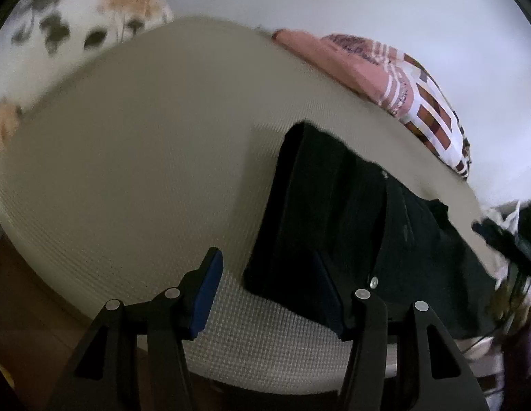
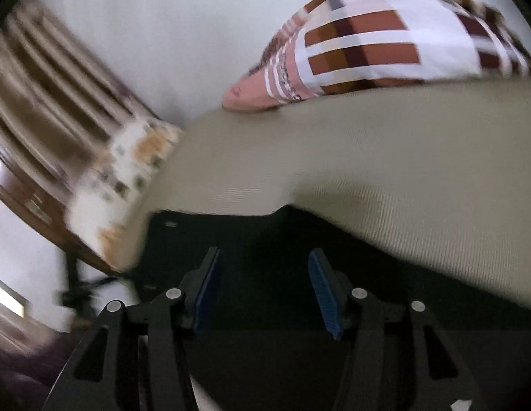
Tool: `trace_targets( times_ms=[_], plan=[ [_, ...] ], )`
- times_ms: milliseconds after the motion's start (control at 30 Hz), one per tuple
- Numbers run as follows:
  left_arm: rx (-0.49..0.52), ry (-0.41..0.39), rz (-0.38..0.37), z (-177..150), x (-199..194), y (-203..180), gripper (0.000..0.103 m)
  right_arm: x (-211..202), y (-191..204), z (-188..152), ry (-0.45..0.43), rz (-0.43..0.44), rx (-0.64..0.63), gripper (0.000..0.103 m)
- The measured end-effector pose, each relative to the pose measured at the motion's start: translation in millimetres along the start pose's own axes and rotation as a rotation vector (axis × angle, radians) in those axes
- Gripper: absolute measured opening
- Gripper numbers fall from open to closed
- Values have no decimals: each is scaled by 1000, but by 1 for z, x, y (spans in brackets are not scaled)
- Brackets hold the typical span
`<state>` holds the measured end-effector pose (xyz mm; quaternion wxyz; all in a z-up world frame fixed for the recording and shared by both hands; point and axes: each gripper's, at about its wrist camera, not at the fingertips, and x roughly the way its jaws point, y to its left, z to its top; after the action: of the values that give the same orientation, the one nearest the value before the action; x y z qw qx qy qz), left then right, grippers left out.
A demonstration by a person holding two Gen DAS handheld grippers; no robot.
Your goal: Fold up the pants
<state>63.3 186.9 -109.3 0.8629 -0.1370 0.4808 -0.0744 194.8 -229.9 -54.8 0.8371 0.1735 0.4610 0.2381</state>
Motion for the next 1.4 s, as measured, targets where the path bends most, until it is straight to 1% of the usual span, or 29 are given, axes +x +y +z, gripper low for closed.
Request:
trace_targets(
  times_ms=[100, 133, 200, 267, 367, 400, 433, 467, 500, 533, 600, 633, 700, 733, 767, 800, 833, 933, 1033, 1133, 1167, 1200, 1233, 1267, 1300, 1333, 1367, 1400],
  plan=[
    [74, -57, 48, 2, -9, -15, 56, 23, 9, 10, 40, -62, -119, 50],
    [91, -65, 50, 2, -9, -19, 56, 32, 10, 14, 64, -74, -153, 50],
    [120, -69, 48, 2, -9, -24, 56, 47, 6, 19, 105, -57, -176, 50],
    [149, -64, 56, 2, -4, -28, 56, 61, 4, 23, 148, -71, -197, 50],
    [174, -29, 73, -1, 7, -31, 57, 79, 2, 24, 225, -23, -215, 40],
    [173, -14, 76, -3, 10, -31, 57, 82, 5, 24, 242, -3, -232, 33],
    [171, -6, 76, -4, 13, -31, 58, 84, 9, 24, 253, 9, -255, 33],
    [167, -2, 75, -5, 14, -30, 58, 85, 13, 23, 256, 0, -291, 32],
    [159, -1, 75, -5, 16, -28, 61, 87, 16, 23, 261, -14, -322, 30],
    [151, -1, 75, -5, 18, -27, 65, 89, 16, 24, 262, -21, -326, 24],
    [128, 3, 70, -4, 20, -23, 67, 93, 8, 28, 251, -40, -296, 18],
    [114, 6, 65, -4, 21, -21, 69, 93, 5, 29, 242, -31, -275, 17],
    [84, 12, 58, -4, 24, -16, 72, 93, 2, 28, 206, -45, -263, 15],
    [73, 14, 55, -4, 25, -14, 74, 93, 2, 27, 189, -58, -265, 14],
    [63, 16, 52, -5, 27, -12, 75, 95, 3, 27, 161, -89, -268, 12],
    [48, 19, 47, -5, 28, -9, 78, 97, 3, 26, 147, -120, -272, 11],
    [37, 21, 42, -5, 29, -7, 79, 99, 1, 27, 136, -133, -267, 11],
    [12, 22, 28, -6, 30, -3, 82, 103, 6, 28, 130, -167, -299, 11],
    [37, 12, 44, -7, 31, -6, 85, 104, 5, 30, 124, -173, -299, 9],
    [55, 3, 55, -8, 32, -6, 86, 106, 8, 30, 115, -189, -312, 10],
    [60, 0, 55, -9, 32, -6, 86, 106, 8, 32, 114, -178, -299, 10],
    [70, 1, 63, -8, 33, -6, 89, 106, 8, 32, 109, -170, -283, 12],
    [78, 3, 70, -8, 34, -6, 91, 106, 6, 32, 110, -155, -272, 15],
    [81, 4, 73, -7, 34, -6, 92, 105, 3, 34, 121, -118, -250, 17],
    [78, 6, 72, -6, 34, -5, 93, 104, -3, 36, 133, -80, -219, 21],
    [80, 8, 73, -5, 34, -5, 93, 102, -12, 40, 145, -29, -161, 24],
    [84, 8, 79, -5, 34, -6, 93, 98, -24, 43, 147, 13, -72, 28],
    [87, 9, 87, -5, 33, -7, 94, 90, -35, 45, 120, 9, 19, 50]
  ],
)
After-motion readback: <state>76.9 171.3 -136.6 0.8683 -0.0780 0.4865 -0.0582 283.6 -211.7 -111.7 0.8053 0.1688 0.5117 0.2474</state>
